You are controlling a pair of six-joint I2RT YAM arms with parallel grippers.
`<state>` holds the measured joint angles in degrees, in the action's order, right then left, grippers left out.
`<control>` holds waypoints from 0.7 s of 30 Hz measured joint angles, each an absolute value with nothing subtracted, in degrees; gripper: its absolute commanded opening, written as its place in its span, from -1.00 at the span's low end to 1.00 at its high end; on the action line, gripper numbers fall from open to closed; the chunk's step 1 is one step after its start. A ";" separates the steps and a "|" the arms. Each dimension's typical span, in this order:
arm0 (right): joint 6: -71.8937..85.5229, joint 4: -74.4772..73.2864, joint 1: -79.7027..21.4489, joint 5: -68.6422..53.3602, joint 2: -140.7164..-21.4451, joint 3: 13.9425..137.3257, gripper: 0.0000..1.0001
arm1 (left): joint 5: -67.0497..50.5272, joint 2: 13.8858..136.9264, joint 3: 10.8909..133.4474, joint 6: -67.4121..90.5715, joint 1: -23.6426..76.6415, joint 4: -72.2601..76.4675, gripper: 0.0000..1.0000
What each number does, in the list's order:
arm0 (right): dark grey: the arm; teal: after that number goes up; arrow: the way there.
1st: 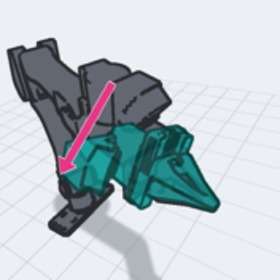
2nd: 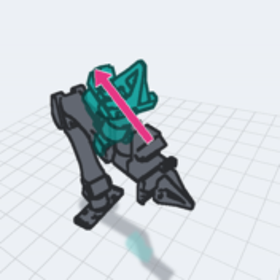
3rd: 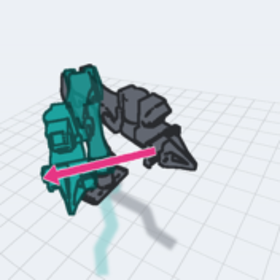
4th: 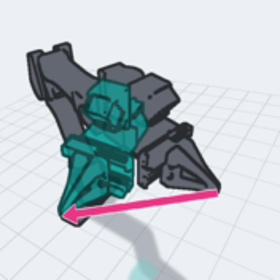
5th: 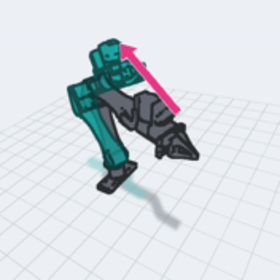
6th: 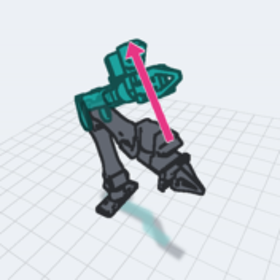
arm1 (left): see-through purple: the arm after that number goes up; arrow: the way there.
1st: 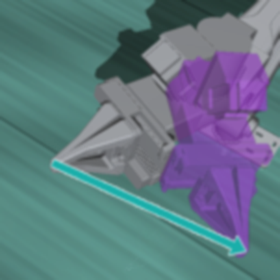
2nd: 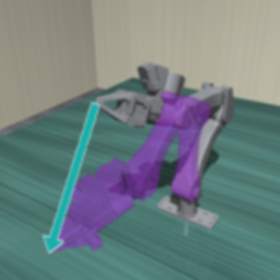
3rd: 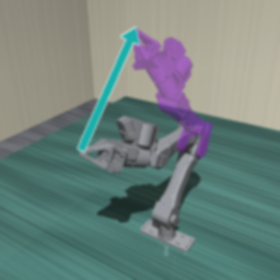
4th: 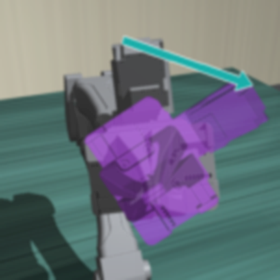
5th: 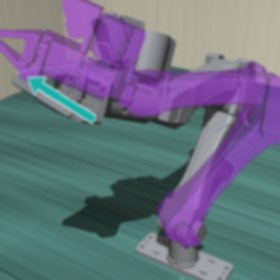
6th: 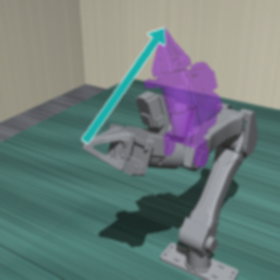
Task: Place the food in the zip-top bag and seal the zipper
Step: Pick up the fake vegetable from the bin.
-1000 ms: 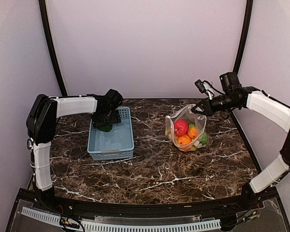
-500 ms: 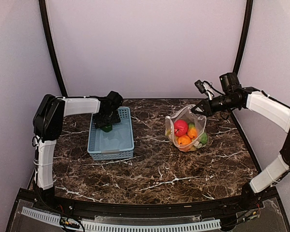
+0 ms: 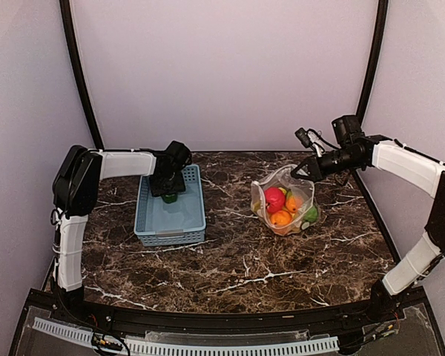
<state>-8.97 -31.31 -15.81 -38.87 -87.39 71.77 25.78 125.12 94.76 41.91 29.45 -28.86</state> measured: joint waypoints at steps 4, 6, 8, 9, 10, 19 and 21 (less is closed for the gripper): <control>-8.97 -31.38 -15.81 -39.05 -87.96 71.90 -1.00 | 25.32 124.79 94.76 39.66 31.00 -28.91 0.43; -8.97 -31.40 -15.81 -39.05 -87.99 72.03 -1.00 | 24.58 124.36 94.76 38.68 32.40 -29.12 0.41; -8.97 -31.46 -15.81 -39.11 -87.99 72.20 -1.00 | 24.10 123.59 94.76 37.69 34.04 -29.69 0.40; -8.97 -31.53 -15.81 -39.13 -87.99 72.31 -1.00 | 23.90 122.96 94.76 37.23 34.98 -30.02 0.39; -8.97 -31.53 -15.81 -39.16 -87.99 72.36 -1.00 | 23.77 122.39 94.76 36.77 35.99 -30.35 0.37; -9.23 -31.79 -15.81 -39.16 -87.99 72.53 -1.00 | 20.16 114.43 93.86 33.61 43.88 -31.99 0.29; -9.30 -31.83 -15.81 -39.13 -87.96 72.55 -1.00 | 18.57 112.09 92.60 32.95 44.47 -31.51 0.28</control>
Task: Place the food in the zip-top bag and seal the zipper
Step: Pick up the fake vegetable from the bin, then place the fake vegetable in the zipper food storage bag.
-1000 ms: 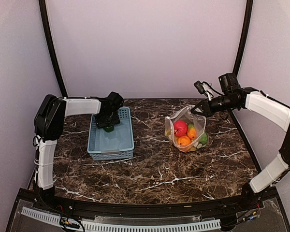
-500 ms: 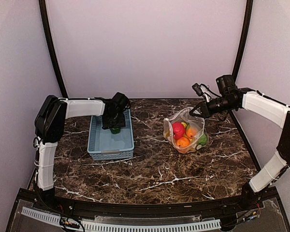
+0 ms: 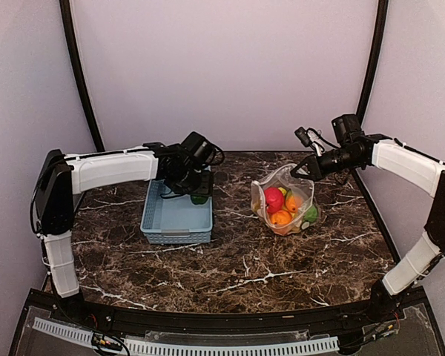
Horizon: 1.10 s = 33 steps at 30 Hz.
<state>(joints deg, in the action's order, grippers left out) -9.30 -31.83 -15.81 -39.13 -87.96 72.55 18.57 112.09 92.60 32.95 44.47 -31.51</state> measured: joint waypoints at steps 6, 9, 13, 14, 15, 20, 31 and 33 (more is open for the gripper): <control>-9.43 -32.42 -15.81 -39.16 -87.72 72.64 -1.00 | 15.99 106.96 90.67 30.55 45.08 -30.68 0.28; -9.43 -32.69 -15.81 -39.13 -87.31 72.64 -1.00 | 14.68 105.62 90.52 29.02 45.78 -29.89 0.28; -9.58 -32.88 -15.81 -39.18 -86.52 72.64 -1.00 | 12.60 104.42 90.21 27.27 47.77 -28.21 0.27; -9.58 -32.88 -15.81 -39.20 -86.26 72.64 -1.00 | 11.84 104.12 90.13 26.59 48.51 -27.38 0.27; -9.58 -32.91 -15.81 -39.18 -86.08 72.64 -1.00 | 11.20 103.79 90.02 25.98 49.25 -26.57 0.27; -9.58 -32.93 -15.81 -39.18 -85.43 72.64 -1.00 | 8.97 101.65 89.84 22.98 53.76 -21.39 0.25; -9.58 -33.19 -15.81 -38.76 -82.72 72.64 -1.00 | -2.09 102.37 92.51 17.65 62.39 -9.54 0.23; -9.58 -33.47 -15.81 -38.79 -82.61 72.69 -1.00 | -3.84 104.36 94.67 17.08 63.37 -8.49 0.23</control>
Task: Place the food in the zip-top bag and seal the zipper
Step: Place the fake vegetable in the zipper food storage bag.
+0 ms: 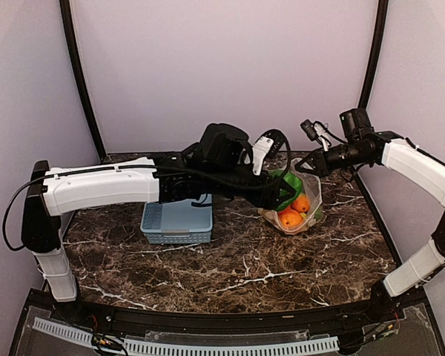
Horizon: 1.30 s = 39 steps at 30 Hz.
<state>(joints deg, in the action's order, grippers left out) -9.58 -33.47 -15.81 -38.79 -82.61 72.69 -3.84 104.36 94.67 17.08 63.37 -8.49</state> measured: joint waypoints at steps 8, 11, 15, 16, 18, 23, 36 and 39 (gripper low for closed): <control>-9.56 -34.09 -15.81 -38.76 -82.13 72.86 -1.00 | -6.57 112.84 101.47 16.93 64.18 -8.67 0.20; -9.52 -34.50 -15.81 -38.79 -81.97 73.12 -1.00 | -6.46 115.96 105.08 17.39 64.12 -10.20 0.20; -9.19 -34.85 -15.81 -39.05 -81.95 73.71 -1.00 | -5.08 120.40 111.09 18.72 64.05 -12.97 0.22; -9.13 -34.87 -15.81 -39.13 -81.95 73.78 -1.00 | -4.49 121.30 112.29 19.20 64.05 -13.80 0.22; -9.06 -34.92 -15.81 -39.24 -81.93 73.93 -1.00 | -2.61 122.85 114.02 20.14 64.05 -15.20 0.24; -8.84 -35.00 -15.81 -39.46 -81.93 73.97 -1.00 | 2.59 125.67 116.29 22.61 64.05 -18.26 0.32; -7.84 -34.96 -15.81 -41.39 -81.93 73.95 -1.00 | 6.07 129.78 118.83 29.36 62.52 -20.08 0.98; -7.81 -34.96 -15.81 -41.36 -81.93 73.95 -1.00 | 5.21 129.78 119.90 29.32 62.06 -19.84 0.98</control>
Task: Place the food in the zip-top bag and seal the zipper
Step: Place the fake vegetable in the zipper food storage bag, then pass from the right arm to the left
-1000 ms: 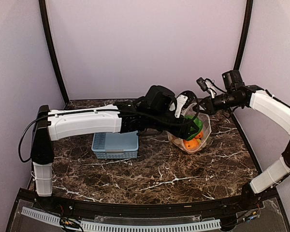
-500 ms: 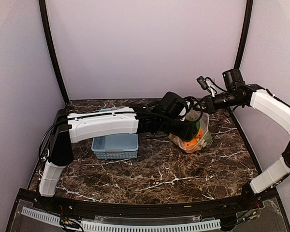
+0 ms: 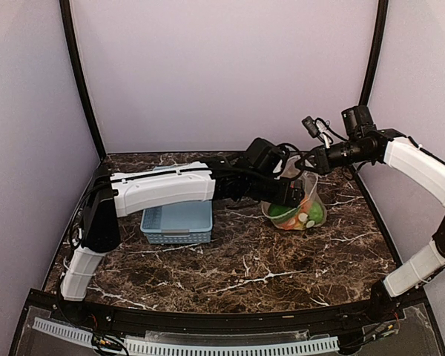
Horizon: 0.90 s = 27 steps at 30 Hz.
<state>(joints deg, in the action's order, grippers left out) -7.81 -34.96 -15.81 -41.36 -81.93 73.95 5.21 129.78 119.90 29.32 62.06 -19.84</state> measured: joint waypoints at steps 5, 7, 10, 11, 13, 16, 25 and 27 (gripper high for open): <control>-7.88 -34.89 -15.81 -41.21 -81.93 73.95 -1.00 | 2.63 129.40 121.40 27.70 61.63 -19.09 0.98; -8.05 -34.89 -15.81 -41.12 -81.93 73.95 -1.00 | 1.43 128.57 121.16 26.44 61.63 -18.98 0.98; -8.49 -34.89 -15.81 -41.10 -81.93 73.95 -1.00 | -0.08 124.01 116.79 23.29 61.65 -17.43 0.98; -8.73 -34.89 -15.81 -41.10 -81.93 73.93 -1.00 | -0.40 121.43 113.60 22.02 61.65 -15.64 0.98; -9.32 -34.94 -15.81 -41.10 -81.93 73.89 -1.00 | -0.56 115.52 106.94 19.51 61.65 -12.99 0.98; -10.96 -35.07 -15.81 -41.25 -81.93 73.65 -1.00 | 0.03 104.47 94.78 14.55 61.65 -8.03 0.98; -15.00 -37.10 -15.81 -42.26 -81.84 73.23 -1.00 | 2.04 90.91 73.01 2.22 61.10 0.54 0.68; -15.38 -37.52 -15.81 -42.57 -81.84 73.28 -1.00 | 1.69 91.70 70.91 0.10 60.88 0.86 0.55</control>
<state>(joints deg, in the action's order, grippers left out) -15.38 -37.52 -15.81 -42.57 -81.84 73.28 1.69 91.70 70.91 0.10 60.88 0.86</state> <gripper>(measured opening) 0.003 0.864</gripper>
